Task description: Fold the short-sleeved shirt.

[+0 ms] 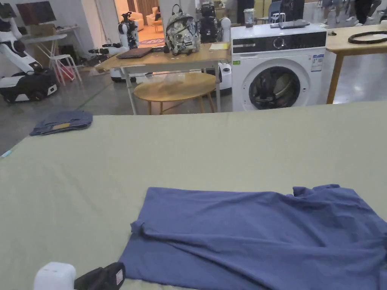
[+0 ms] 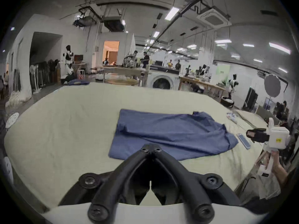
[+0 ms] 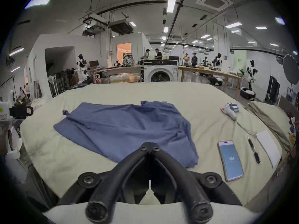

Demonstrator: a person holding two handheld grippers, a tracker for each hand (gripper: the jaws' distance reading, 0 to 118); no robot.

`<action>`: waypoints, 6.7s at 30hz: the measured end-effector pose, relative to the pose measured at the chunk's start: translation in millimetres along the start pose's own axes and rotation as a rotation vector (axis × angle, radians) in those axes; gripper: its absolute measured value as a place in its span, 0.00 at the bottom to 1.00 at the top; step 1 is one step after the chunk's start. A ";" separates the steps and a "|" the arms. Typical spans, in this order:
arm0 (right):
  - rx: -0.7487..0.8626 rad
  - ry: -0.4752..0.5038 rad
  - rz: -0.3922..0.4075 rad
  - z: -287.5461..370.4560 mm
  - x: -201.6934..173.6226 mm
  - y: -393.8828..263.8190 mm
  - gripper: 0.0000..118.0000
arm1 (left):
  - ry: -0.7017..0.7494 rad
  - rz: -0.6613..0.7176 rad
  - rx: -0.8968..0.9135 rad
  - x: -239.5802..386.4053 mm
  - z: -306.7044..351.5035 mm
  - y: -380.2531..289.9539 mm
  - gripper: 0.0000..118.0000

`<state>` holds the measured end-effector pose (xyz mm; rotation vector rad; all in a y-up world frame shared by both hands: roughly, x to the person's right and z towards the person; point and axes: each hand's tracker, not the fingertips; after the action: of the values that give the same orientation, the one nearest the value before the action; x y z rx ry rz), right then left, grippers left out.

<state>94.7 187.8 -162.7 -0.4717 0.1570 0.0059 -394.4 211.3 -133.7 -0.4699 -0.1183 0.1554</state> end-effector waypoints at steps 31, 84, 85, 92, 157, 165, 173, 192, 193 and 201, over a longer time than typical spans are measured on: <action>-0.354 -0.136 -0.478 -133.0 112.1 -42.6 0.42 | 0.154 0.034 -0.430 -44.5 -180.3 -13.4 0.00; 0.134 0.106 0.054 23.5 -28.7 40.2 0.00 | 0.039 0.014 0.141 33.8 61.1 19.6 0.00; 0.133 0.105 0.059 22.1 -30.3 38.6 0.00 | 0.049 0.026 0.126 29.7 58.0 21.5 0.00; 0.075 0.105 0.027 14.6 -19.5 23.5 0.00 | 0.102 0.054 -0.104 -38.0 -47.5 63.1 0.20; -0.284 -0.183 -0.251 46.8 105.5 -80.8 0.44 | 0.082 0.152 -0.193 -64.1 35.9 -62.8 0.41; 0.075 -0.064 -0.091 74.6 57.4 24.2 0.42 | 0.058 -0.058 0.242 4.6 91.5 30.0 0.40; 0.151 0.077 -0.029 29.4 -0.1 59.4 0.00 | -0.038 -0.050 0.246 39.3 69.0 56.2 0.00; -0.061 0.130 -0.059 17.2 4.8 12.5 0.00 | -0.154 0.609 -0.262 -134.9 13.3 -93.4 0.66; -0.065 0.130 -0.065 17.5 6.1 10.8 0.00 | -0.173 0.643 -0.254 -138.4 7.0 -101.6 0.66; -0.096 0.109 -0.096 23.7 9.6 6.2 0.00 | -0.310 0.889 -0.185 -114.4 -30.0 -121.7 0.02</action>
<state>107.5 203.8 -146.1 -0.5757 0.2413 -0.1065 -487.3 70.8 -113.2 -0.6567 -0.2225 1.0991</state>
